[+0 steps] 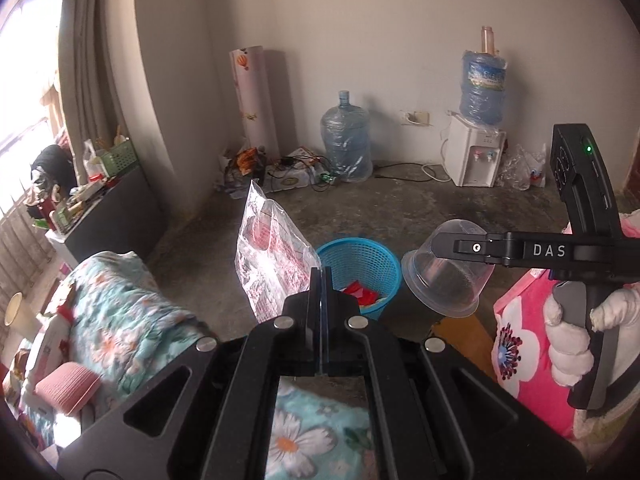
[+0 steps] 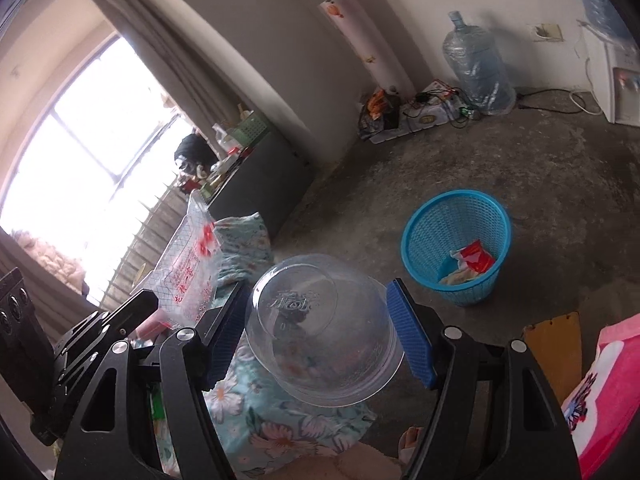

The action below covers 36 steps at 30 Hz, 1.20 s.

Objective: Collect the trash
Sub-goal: 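Carry the bag and cup in both grippers over the blue wastebasket, then open both grippers to drop the bag and cup into the wastebasket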

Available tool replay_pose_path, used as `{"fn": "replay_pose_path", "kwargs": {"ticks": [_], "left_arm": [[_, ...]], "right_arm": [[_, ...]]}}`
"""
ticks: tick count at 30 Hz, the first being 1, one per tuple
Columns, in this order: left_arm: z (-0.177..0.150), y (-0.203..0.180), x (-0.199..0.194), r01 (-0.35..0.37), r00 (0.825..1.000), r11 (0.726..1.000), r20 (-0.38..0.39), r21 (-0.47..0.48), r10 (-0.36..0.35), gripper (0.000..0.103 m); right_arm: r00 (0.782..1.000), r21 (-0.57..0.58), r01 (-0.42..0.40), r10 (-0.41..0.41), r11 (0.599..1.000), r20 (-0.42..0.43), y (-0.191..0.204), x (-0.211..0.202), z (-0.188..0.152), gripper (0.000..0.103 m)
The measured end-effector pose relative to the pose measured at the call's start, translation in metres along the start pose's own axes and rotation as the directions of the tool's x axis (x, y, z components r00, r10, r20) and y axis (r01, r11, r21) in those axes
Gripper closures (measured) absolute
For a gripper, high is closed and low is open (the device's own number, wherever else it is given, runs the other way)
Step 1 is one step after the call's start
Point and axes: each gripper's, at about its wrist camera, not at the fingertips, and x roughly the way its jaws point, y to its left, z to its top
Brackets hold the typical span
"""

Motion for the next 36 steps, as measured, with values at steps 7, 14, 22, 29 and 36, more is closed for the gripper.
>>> {"fn": "replay_pose_path", "kwargs": {"ticks": [7, 14, 22, 29, 36], "left_arm": [[0.030, -0.005, 0.109, 0.244, 0.959, 0.968, -0.135, -0.067, -0.251, 0.103], [0.032, 0.000, 0.226, 0.343, 0.873, 0.918, -0.293, -0.198, -0.389, 0.103], [0.039, -0.003, 0.325, 0.284, 0.871, 0.948, -0.373, -0.147, -0.319, 0.103], [0.040, 0.005, 0.366, 0.167, 0.911, 0.979, -0.361, -0.120, -0.200, 0.073], [0.048, 0.030, 0.342, 0.154, 0.923, 0.966, -0.319, -0.206, -0.215, 0.070]], "right_arm": [[0.992, 0.203, 0.117, -0.124, 0.972, 0.019, -0.073, 0.034, 0.028, 0.035], [0.986, 0.321, 0.169, -0.160, 0.932, -0.054, -0.125, 0.111, 0.056, 0.035], [0.976, 0.370, 0.213, -0.182, 0.904, -0.117, -0.171, 0.193, 0.089, 0.034], [0.961, 0.362, 0.249, -0.183, 0.898, -0.208, -0.200, 0.252, 0.083, 0.031], [0.971, 0.372, 0.215, -0.158, 0.903, -0.177, -0.194, 0.238, 0.064, 0.031]]}}
